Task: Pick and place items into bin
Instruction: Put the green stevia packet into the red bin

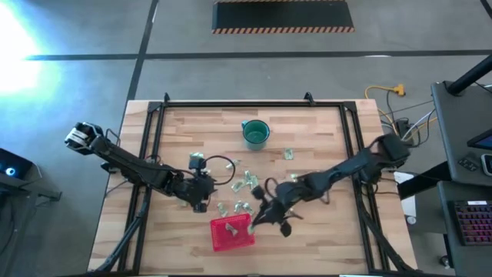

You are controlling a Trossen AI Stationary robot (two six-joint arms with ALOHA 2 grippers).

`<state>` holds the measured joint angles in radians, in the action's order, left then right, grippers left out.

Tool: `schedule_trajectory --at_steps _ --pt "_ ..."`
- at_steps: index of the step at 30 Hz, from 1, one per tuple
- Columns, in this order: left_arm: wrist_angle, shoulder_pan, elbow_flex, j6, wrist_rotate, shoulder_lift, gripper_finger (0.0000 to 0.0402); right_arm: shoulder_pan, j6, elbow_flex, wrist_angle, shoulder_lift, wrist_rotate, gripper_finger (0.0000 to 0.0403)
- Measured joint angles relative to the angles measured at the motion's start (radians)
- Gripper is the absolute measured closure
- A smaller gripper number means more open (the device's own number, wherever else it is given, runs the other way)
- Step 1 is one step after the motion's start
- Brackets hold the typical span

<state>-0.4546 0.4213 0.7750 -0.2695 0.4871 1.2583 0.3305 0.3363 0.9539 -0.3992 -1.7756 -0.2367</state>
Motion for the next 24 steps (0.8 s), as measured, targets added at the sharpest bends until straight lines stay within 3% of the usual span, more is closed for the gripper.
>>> schedule_trajectory --at_steps 8,16,24 --pt "-0.077 0.009 -0.001 -0.068 -0.001 0.001 0.0272 0.005 0.012 0.152 0.084 -0.153 -0.009 0.0394" --pt "-0.077 0.013 -0.001 -0.068 -0.001 0.001 0.0272 0.005 -0.003 0.208 0.150 -0.203 -0.008 0.0389" --pt "-0.079 0.014 -0.004 -0.068 -0.001 0.002 0.0272 0.005 0.013 0.201 0.168 -0.185 -0.008 0.0320"
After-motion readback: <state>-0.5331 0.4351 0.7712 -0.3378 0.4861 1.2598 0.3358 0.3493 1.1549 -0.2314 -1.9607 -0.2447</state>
